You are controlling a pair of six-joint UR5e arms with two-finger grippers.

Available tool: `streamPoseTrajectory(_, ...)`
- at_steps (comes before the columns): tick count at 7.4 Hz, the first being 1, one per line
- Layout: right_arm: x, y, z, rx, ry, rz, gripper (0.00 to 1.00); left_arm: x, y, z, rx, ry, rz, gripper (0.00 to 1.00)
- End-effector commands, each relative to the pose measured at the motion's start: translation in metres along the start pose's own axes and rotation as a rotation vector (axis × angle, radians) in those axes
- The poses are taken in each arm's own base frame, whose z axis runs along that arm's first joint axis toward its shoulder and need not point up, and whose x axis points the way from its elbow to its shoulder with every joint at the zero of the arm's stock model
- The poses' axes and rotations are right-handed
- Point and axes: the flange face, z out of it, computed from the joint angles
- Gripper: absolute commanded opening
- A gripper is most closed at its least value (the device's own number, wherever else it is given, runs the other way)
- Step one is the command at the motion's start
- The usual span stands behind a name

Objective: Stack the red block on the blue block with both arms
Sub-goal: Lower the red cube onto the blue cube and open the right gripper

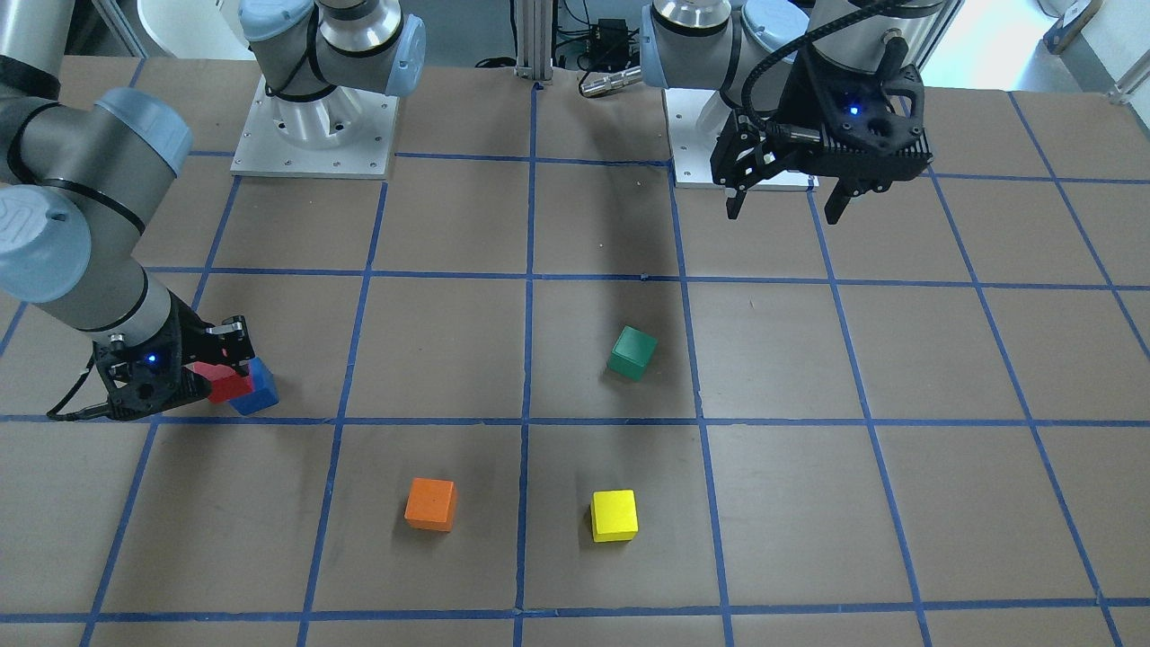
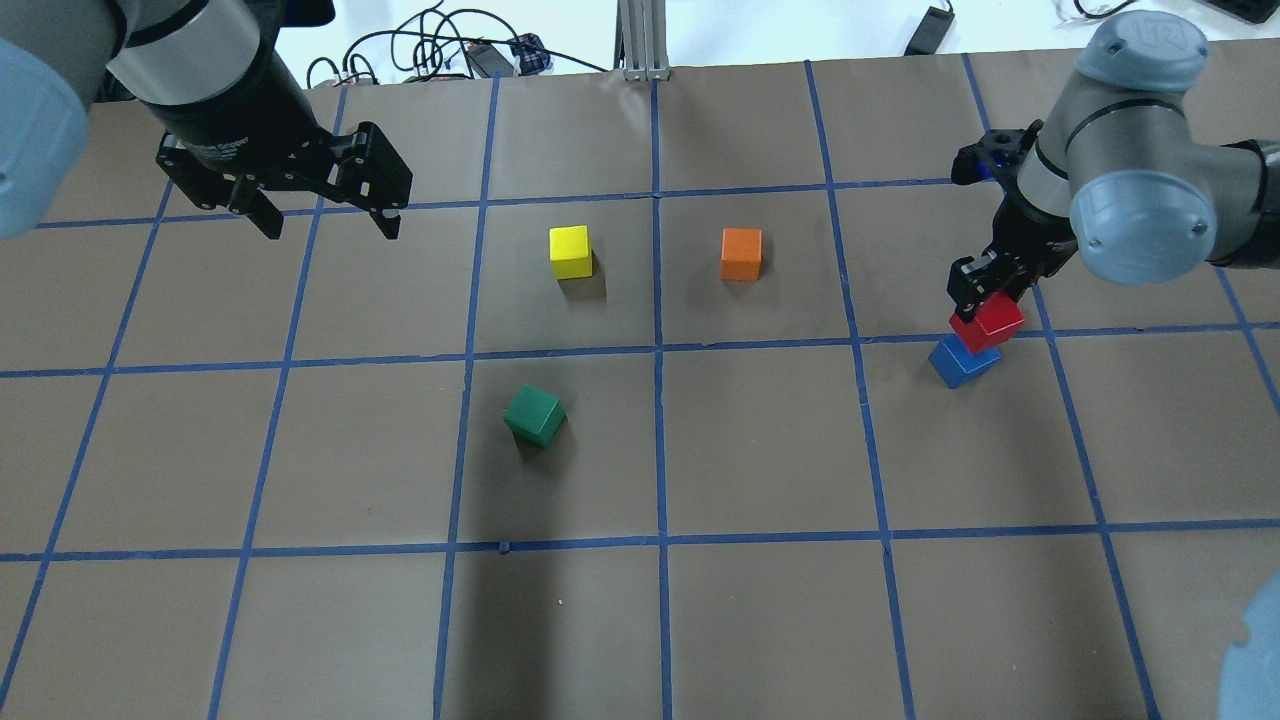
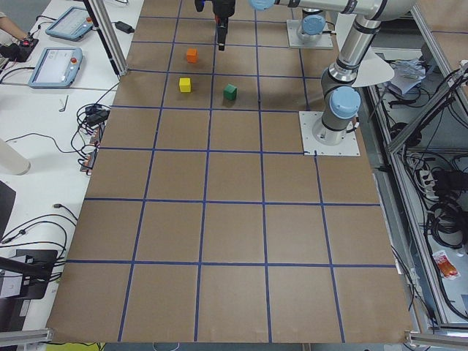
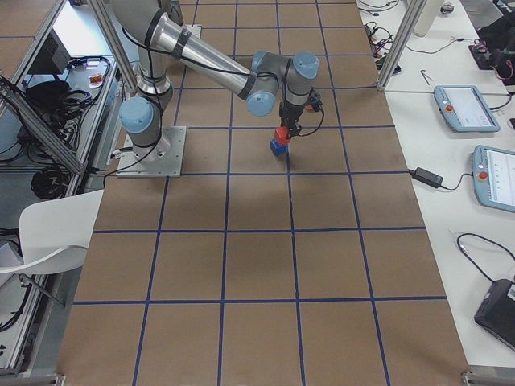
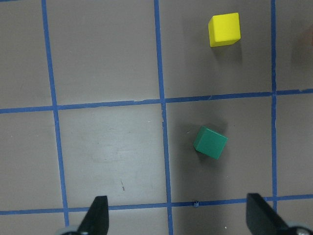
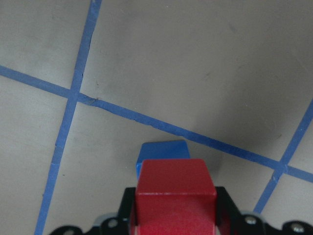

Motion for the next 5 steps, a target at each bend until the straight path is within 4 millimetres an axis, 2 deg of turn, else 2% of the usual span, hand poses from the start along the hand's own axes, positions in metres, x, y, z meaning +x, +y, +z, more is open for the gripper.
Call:
streamPoseTrajectory(1, -0.0026, 0.0030, 0.0078, -0.011, -0.011, 0.000, 0.00, -0.0001, 0.0005, 0.0006, -0.003, -0.001, 0.000, 1.00)
streamPoseTrajectory(3, -0.0035, 0.0029, 0.0107, -0.015, -0.014, 0.000, 0.00, 0.0001, 0.0002, -0.0002, 0.001, 0.001, 0.000, 1.00)
streamPoseTrajectory(4, -0.0047, 0.0044, 0.0140, -0.019, -0.018, 0.000, 0.13, 0.0001, 0.0005, 0.0006, -0.002, 0.001, 0.000, 1.00)
streamPoseTrajectory(5, -0.0044, 0.0059, 0.0161, -0.024, -0.018, -0.005, 0.60, -0.0004, 0.0002, -0.0002, 0.000, -0.004, -0.002, 1.00)
